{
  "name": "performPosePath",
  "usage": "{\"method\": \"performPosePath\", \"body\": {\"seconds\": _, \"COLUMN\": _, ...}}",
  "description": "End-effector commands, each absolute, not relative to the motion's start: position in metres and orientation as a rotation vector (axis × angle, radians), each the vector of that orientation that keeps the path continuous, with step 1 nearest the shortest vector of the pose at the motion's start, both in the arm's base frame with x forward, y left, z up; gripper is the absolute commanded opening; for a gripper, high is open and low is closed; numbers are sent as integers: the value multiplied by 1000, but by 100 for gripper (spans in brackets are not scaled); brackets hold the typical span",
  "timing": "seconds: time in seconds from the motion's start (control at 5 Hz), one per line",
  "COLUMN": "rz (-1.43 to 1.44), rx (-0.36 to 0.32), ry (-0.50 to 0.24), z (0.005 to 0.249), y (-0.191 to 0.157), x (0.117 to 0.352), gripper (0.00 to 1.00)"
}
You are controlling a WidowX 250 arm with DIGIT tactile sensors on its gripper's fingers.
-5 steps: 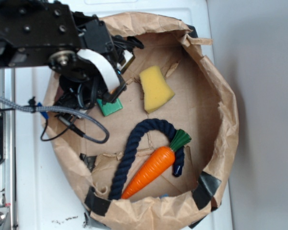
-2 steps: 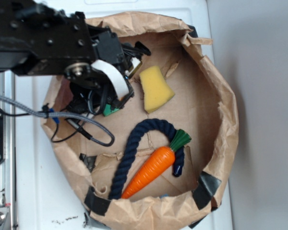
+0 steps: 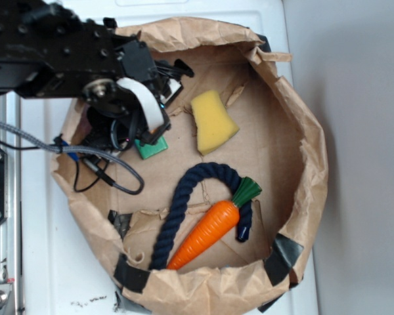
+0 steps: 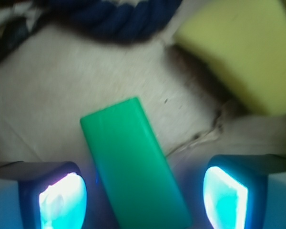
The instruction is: Grab the green block.
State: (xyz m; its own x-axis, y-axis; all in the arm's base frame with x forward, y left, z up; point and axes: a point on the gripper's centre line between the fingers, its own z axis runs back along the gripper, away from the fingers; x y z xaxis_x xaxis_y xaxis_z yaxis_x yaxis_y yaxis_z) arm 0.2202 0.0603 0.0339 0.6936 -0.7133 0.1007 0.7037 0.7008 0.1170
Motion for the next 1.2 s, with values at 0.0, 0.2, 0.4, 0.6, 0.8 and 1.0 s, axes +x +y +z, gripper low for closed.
{"method": "performPosePath", "body": {"seconds": 0.0, "rz": -775, "rx": 141, "ry": -143, "z": 14, "y": 49, "x": 230, "gripper": 100}}
{"method": "performPosePath", "body": {"seconds": 0.2, "rz": -724, "rx": 162, "ry": -168, "z": 7, "y": 42, "x": 233, "gripper": 0}}
{"method": "performPosePath", "body": {"seconds": 0.4, "rz": -713, "rx": 149, "ry": -193, "z": 9, "y": 41, "x": 234, "gripper": 0}}
{"method": "performPosePath", "body": {"seconds": 0.6, "rz": -683, "rx": 99, "ry": -188, "z": 34, "y": 39, "x": 236, "gripper": 0}}
{"method": "performPosePath", "body": {"seconds": 0.8, "rz": -527, "rx": 100, "ry": -178, "z": 81, "y": 37, "x": 249, "gripper": 0}}
{"method": "performPosePath", "body": {"seconds": 1.0, "rz": -341, "rx": 142, "ry": -104, "z": 125, "y": 31, "x": 257, "gripper": 5}}
